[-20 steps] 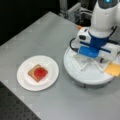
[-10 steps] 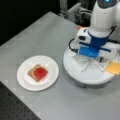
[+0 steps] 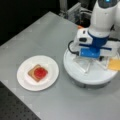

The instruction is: Ingredient selection for cheeseburger or sandwich

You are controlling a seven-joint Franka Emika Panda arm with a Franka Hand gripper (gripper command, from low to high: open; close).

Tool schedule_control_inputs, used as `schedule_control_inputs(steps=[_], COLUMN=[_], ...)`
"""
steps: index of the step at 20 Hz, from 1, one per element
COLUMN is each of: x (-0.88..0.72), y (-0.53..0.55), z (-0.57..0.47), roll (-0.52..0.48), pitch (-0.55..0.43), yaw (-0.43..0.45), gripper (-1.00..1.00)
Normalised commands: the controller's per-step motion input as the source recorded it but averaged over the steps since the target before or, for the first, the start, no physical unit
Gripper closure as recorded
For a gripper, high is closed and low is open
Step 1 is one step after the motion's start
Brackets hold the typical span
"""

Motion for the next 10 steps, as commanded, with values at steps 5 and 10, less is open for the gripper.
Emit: schedule_control_inputs(steps=[5,10], x=[0.18,0.21], y=[0.31,0.43], z=[-0.14,-0.16], roll=[0.051,0.06], pitch=[0.0,-0.001], yaw=[0.462,0.293], gripper=[-1.0,-1.0])
